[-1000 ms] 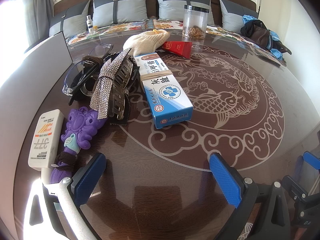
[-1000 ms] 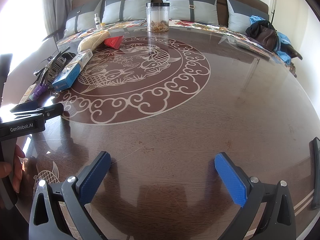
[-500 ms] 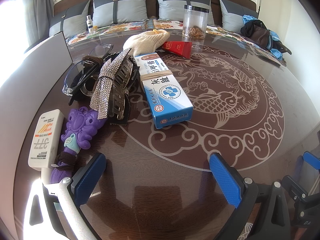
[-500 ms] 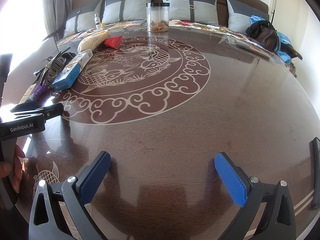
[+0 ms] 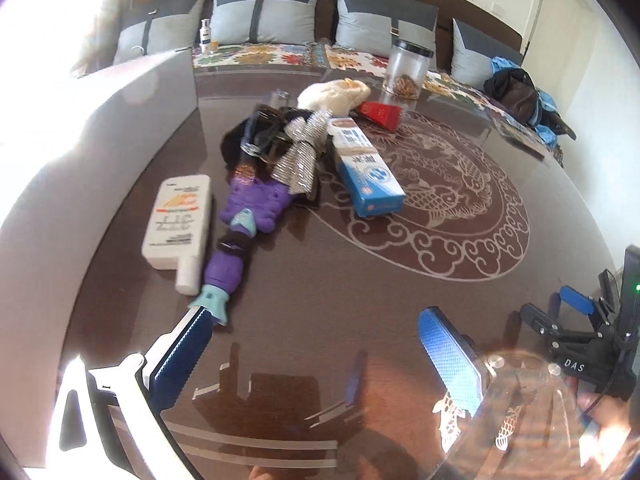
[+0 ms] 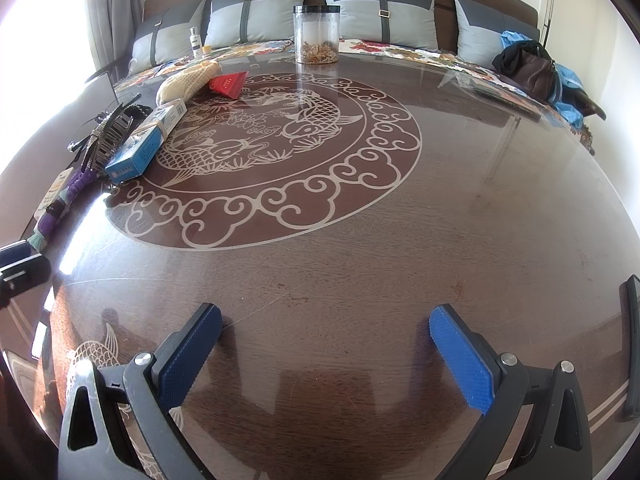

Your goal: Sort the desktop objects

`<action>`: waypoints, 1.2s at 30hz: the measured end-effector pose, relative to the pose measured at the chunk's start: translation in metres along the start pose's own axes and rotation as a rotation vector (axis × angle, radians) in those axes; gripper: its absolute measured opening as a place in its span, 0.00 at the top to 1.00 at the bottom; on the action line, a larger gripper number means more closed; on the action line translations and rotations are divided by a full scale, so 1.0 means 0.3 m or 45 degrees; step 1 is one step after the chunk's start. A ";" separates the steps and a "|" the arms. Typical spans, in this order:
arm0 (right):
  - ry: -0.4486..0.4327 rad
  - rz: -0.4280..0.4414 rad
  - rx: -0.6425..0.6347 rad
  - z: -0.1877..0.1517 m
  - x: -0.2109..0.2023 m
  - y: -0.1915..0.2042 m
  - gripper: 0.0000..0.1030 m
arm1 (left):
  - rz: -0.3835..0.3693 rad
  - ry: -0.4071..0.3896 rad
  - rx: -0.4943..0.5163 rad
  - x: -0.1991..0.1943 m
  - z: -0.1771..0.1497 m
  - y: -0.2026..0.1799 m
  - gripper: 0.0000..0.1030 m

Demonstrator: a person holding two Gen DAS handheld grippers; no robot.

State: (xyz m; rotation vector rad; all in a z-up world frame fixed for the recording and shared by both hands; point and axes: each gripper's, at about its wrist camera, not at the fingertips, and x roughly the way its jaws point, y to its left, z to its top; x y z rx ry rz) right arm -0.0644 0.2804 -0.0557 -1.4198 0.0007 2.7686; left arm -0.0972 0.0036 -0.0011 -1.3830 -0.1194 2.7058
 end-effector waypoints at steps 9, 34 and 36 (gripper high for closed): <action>0.000 0.000 0.000 0.000 0.000 0.000 0.00 | 0.121 0.124 -0.088 0.139 0.162 0.194 0.00; 0.000 -0.004 -0.003 -0.001 0.000 0.002 0.00 | 0.079 0.048 -0.325 0.189 0.124 0.303 0.34; 0.000 -0.004 -0.003 0.000 0.000 0.002 0.00 | 0.059 0.059 -0.321 0.174 0.102 0.298 0.34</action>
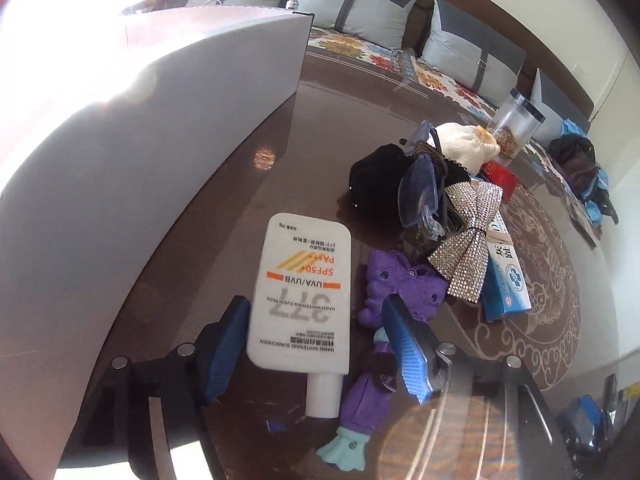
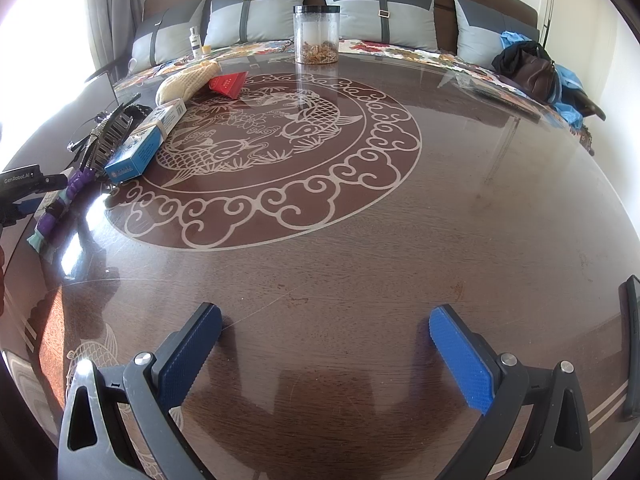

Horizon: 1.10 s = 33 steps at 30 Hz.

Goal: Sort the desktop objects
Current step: 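Move the left tool toward the white sunscreen bottle while the right tool approaches the purple toy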

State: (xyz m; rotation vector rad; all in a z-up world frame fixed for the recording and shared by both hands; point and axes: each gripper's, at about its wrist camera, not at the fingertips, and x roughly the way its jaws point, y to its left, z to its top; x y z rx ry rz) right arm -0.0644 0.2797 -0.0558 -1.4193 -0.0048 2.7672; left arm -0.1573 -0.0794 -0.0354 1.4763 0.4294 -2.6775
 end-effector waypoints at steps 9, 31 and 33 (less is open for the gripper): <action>0.000 0.000 0.000 0.000 0.001 0.000 0.00 | 0.221 0.049 0.056 0.078 0.064 -0.014 0.02; 0.000 -0.001 -0.002 0.000 0.000 -0.001 0.00 | 0.147 0.041 0.317 0.035 -0.012 -0.157 0.50; 0.000 -0.001 -0.002 0.000 0.000 0.000 0.00 | 0.122 0.033 0.321 -0.005 -0.059 -0.124 0.51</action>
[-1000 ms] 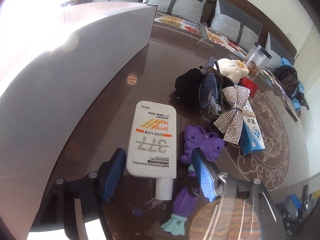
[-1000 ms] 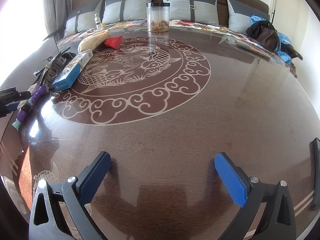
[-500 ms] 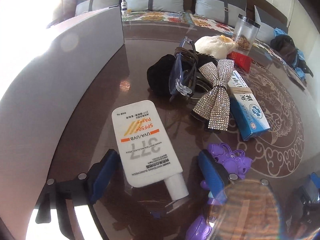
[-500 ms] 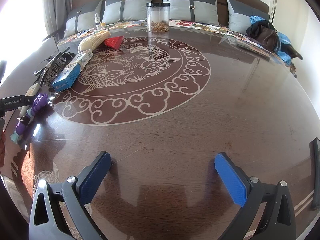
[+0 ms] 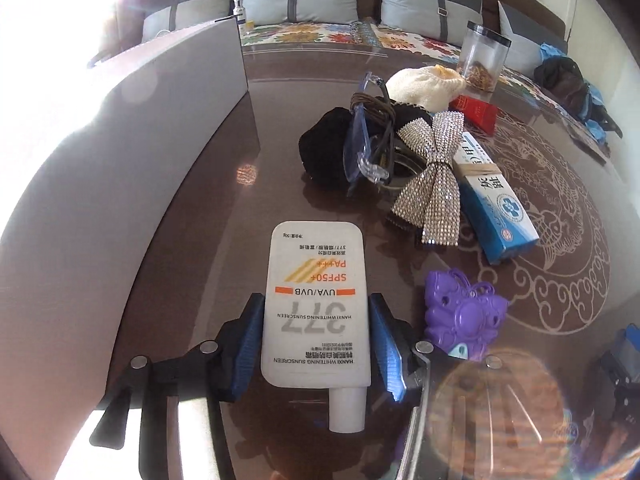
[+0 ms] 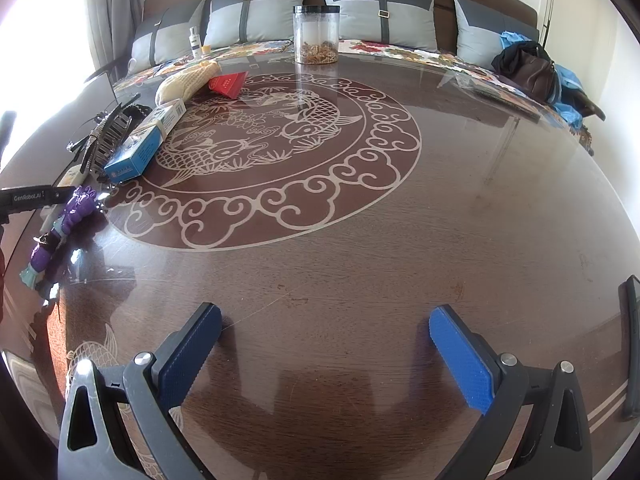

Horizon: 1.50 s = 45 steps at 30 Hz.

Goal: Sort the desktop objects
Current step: 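Move the left tool toward the white sunscreen bottle while the right tool approaches the purple toy, then grasp the white sunscreen bottle with the left tool while the right tool grasps the purple butterfly toy, then carry both items into the white cardboard bin and open both tools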

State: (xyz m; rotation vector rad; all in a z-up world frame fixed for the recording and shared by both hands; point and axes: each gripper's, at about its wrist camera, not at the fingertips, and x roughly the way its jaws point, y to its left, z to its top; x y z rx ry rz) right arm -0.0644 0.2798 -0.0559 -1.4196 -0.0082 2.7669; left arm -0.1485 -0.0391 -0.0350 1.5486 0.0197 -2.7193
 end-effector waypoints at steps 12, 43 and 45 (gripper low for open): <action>0.105 0.393 -0.009 0.073 -0.075 0.423 0.23 | -0.094 -0.026 -0.146 -0.200 -0.292 0.186 0.51; -0.065 0.670 -0.273 0.401 -0.395 1.010 0.79 | -0.186 -0.414 -0.423 -0.648 -0.137 0.715 0.51; -0.080 0.734 -0.323 0.429 -0.417 1.156 0.79 | -0.108 -0.385 -0.459 -0.618 -0.113 0.824 0.51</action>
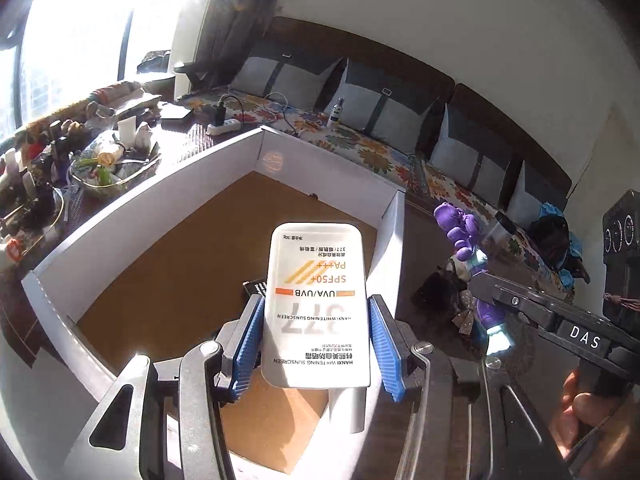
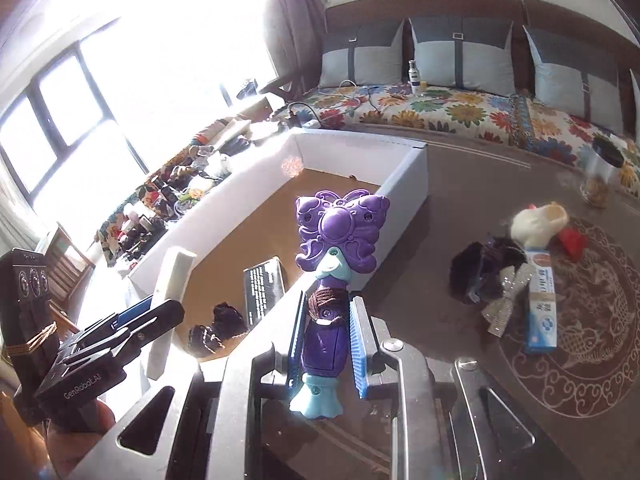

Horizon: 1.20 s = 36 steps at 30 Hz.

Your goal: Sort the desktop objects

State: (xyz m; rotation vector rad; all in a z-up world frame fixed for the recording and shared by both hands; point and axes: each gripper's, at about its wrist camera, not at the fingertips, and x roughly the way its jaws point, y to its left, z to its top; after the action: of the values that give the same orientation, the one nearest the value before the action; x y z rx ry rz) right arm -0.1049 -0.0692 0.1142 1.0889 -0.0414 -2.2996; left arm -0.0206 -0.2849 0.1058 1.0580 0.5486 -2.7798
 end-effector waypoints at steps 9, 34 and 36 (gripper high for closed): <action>0.252 0.133 -0.168 -0.034 0.380 0.338 0.79 | 0.242 0.208 -0.033 0.195 -0.002 0.242 0.49; 0.098 -0.652 0.031 -0.585 -0.150 -0.662 0.11 | -0.055 0.267 0.567 0.284 -0.510 -0.715 0.02; 0.128 -0.706 0.085 -0.628 -0.172 -0.754 0.11 | -0.053 0.336 0.579 0.371 -0.558 -0.756 0.02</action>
State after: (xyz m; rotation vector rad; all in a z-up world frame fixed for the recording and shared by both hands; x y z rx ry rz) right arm -0.0565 0.1849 -0.0356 1.3828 0.2551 -2.7344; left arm -0.0533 -0.0098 -0.0174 1.5283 -0.0550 -2.8913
